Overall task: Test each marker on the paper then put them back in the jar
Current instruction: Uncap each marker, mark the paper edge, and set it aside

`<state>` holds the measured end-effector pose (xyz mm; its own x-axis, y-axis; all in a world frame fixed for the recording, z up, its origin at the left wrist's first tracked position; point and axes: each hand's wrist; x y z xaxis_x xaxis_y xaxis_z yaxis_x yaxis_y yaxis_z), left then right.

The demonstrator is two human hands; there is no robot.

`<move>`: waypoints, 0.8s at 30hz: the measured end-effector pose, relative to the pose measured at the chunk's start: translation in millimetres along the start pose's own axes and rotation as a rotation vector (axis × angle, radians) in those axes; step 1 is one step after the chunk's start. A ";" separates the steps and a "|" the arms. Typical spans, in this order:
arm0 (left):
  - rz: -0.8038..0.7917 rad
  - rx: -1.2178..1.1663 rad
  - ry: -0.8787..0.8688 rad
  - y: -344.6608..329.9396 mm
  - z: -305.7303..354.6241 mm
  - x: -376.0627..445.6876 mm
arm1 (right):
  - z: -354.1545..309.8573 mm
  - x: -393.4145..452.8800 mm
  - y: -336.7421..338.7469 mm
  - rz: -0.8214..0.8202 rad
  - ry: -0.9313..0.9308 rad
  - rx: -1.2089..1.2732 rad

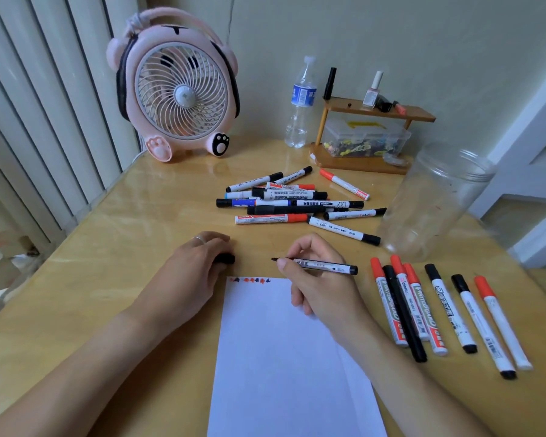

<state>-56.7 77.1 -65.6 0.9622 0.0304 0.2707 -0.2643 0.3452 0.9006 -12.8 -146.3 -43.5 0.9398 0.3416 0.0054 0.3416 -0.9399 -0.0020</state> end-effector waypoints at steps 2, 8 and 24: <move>0.070 -0.017 -0.006 2.7 2.2 -1.5 | -0.5 0.3 1.3 -0.009 0.030 0.023; 0.145 -0.124 -0.046 5.4 19.6 -5.4 | 2.8 2.0 3.5 0.008 0.078 0.099; 0.168 -0.216 -0.193 3.1 25.1 -7.0 | 7.8 1.6 4.1 -0.124 0.158 0.099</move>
<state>-65.9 54.3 -56.2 0.8705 -0.0677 0.4875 -0.3783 0.5417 0.7507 -9.9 -149.5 -51.3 0.8807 0.4427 0.1683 0.4609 -0.8829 -0.0894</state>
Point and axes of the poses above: each hand's wrist, its own x-axis towards the middle knuckle, its own y-axis out of the back of the hand, z = x × y, and after that the axes turned 8 degrees about x, right-handed
